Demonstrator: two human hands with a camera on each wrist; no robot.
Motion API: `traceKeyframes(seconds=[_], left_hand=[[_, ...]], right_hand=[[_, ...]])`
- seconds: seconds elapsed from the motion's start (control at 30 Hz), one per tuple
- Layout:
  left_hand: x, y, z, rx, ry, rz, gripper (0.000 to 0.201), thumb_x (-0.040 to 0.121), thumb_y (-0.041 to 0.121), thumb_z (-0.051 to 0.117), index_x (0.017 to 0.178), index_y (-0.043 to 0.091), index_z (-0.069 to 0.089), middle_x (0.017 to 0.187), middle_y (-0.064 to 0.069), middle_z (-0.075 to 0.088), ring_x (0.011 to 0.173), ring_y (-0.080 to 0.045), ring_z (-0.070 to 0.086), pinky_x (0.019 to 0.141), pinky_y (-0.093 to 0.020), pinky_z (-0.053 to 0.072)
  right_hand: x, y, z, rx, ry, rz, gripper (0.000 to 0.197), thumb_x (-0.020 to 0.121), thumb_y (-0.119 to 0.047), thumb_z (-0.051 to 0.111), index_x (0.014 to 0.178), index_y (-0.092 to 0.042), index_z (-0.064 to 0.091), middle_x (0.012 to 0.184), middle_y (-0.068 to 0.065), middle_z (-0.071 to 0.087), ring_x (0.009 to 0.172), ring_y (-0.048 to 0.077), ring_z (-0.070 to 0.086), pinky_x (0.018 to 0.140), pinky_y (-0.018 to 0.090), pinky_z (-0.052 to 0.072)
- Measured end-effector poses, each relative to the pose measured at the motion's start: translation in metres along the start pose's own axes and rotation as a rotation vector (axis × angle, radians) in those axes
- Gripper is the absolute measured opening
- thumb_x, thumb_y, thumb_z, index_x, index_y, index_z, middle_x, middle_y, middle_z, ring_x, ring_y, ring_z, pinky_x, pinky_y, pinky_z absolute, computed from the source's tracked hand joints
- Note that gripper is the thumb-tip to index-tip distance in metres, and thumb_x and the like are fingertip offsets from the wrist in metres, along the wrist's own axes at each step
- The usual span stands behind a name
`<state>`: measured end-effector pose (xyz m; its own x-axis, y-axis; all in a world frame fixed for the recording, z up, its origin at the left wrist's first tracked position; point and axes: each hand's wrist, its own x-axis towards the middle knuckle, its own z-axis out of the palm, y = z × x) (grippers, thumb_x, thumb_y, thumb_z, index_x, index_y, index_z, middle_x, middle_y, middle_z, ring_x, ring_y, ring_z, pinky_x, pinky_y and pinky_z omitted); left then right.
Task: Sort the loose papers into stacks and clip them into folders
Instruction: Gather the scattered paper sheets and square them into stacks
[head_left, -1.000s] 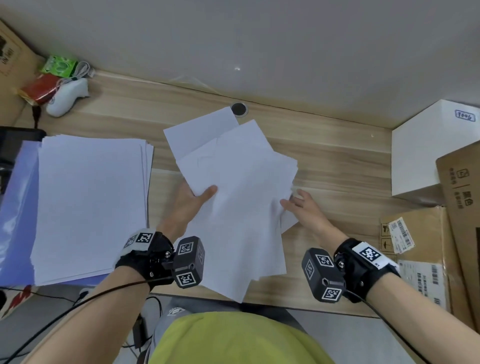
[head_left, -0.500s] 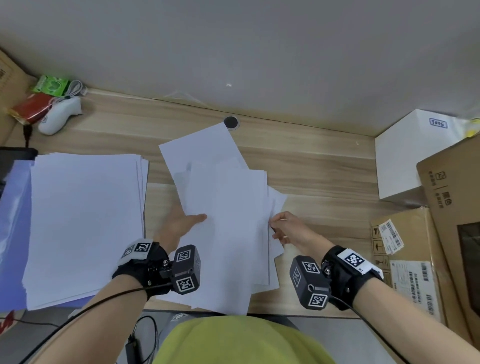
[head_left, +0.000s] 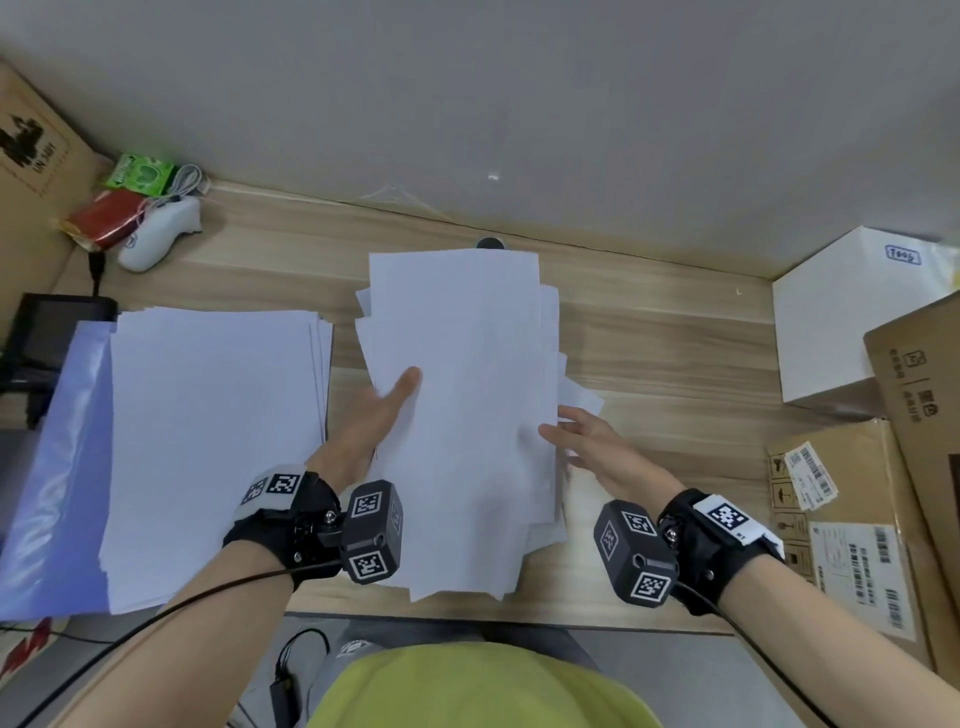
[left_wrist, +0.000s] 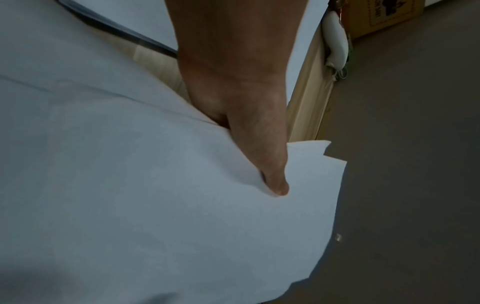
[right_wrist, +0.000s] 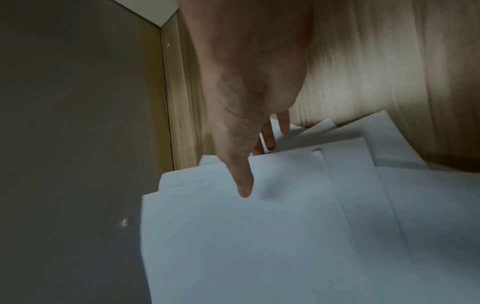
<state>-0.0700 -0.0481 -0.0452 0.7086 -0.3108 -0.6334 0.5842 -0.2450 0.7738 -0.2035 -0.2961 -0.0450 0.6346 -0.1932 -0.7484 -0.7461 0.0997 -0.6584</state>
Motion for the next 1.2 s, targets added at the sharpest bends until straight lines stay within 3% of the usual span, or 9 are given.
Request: traceKeyframes(seconds=[0.17,0.33,0.43,0.53,0.63,0.87,1.03,1.1,1.2], left_hand=[[-0.005,-0.009,-0.018,0.077,-0.085,-0.034,0.062,0.079,0.030,0.078,0.134,0.019,0.052,0.123,0.003,0.065,0.114,-0.018,0.061,0.103,-0.043,0.047],[-0.015,0.005,-0.034,0.144,-0.168,0.059,0.039,0.087,0.021,0.070,0.125,0.021,0.059,0.118,0.004,0.068,0.109,-0.016,0.064,0.098,-0.037,0.049],[-0.021,0.014,-0.055,-0.087,-0.262,0.001,0.049,0.079,0.025,0.078,0.124,0.018,0.060,0.118,0.000,0.070,0.110,-0.020,0.066,0.096,-0.040,0.050],[-0.020,0.014,-0.079,-0.095,-0.248,-0.014,0.053,0.081,0.027,0.076,0.128,0.013,0.058,0.120,-0.005,0.069,0.108,-0.024,0.067,0.094,-0.042,0.051],[-0.015,0.005,-0.101,0.046,-0.167,0.002,0.044,0.086,0.015,0.070,0.128,0.015,0.057,0.124,-0.006,0.066,0.106,-0.021,0.067,0.091,-0.037,0.052],[-0.022,0.041,-0.117,0.052,-0.050,0.163,0.043,0.090,0.014,0.066,0.132,0.013,0.056,0.124,-0.004,0.065,0.107,-0.022,0.065,0.085,-0.032,0.053],[-0.036,0.100,-0.120,-0.226,-0.296,0.199,0.036,0.088,0.017,0.067,0.122,0.010,0.061,0.116,-0.007,0.071,0.104,-0.024,0.069,0.085,-0.036,0.057],[-0.035,0.097,-0.121,-0.042,-0.351,0.156,0.040,0.086,0.011,0.069,0.125,0.010,0.059,0.120,-0.008,0.068,0.109,-0.025,0.067,0.089,-0.038,0.055],[-0.027,0.081,-0.113,0.273,-0.311,0.159,0.046,0.086,0.005,0.069,0.130,0.012,0.056,0.125,-0.005,0.065,0.108,-0.021,0.064,0.082,-0.031,0.054]], right_hand=[[-0.008,0.009,0.027,0.081,-0.028,0.067,0.030,0.090,-0.016,0.063,0.118,-0.018,0.053,0.092,-0.002,0.061,0.074,0.012,0.061,0.071,0.025,0.050],[-0.015,0.020,0.050,0.075,0.091,0.077,0.062,0.084,-0.032,0.070,0.136,-0.023,0.039,0.130,0.001,0.045,0.119,0.018,0.050,0.091,0.030,0.043],[-0.021,0.013,0.064,0.137,0.086,0.040,0.085,0.072,-0.047,0.076,0.141,-0.023,0.032,0.129,-0.001,0.053,0.118,0.018,0.052,0.094,0.031,0.039],[-0.032,-0.004,0.085,0.209,0.031,0.029,0.044,0.088,-0.040,0.064,0.123,-0.016,0.051,0.107,-0.004,0.067,0.092,0.011,0.064,0.085,0.027,0.043],[-0.037,-0.016,0.107,0.207,-0.020,-0.001,0.012,0.095,-0.026,0.055,0.105,-0.020,0.059,0.109,-0.008,0.066,0.099,0.010,0.062,0.083,0.024,0.044],[-0.037,-0.049,0.122,0.112,-0.021,-0.201,0.046,0.092,-0.020,0.061,0.136,-0.018,0.048,0.133,-0.001,0.060,0.119,0.017,0.058,0.105,0.035,0.042],[-0.054,-0.089,0.106,0.131,-0.047,-0.386,0.053,0.083,-0.014,0.070,0.132,-0.020,0.049,0.131,0.003,0.061,0.119,0.024,0.059,0.099,0.041,0.046],[-0.054,-0.088,0.105,0.119,-0.024,-0.373,0.045,0.085,-0.008,0.067,0.128,-0.016,0.052,0.129,0.008,0.062,0.114,0.025,0.062,0.097,0.042,0.049],[-0.052,-0.078,0.107,0.040,0.066,-0.308,0.035,0.091,-0.001,0.058,0.120,-0.021,0.057,0.119,0.004,0.067,0.096,0.015,0.068,0.074,0.022,0.056]])
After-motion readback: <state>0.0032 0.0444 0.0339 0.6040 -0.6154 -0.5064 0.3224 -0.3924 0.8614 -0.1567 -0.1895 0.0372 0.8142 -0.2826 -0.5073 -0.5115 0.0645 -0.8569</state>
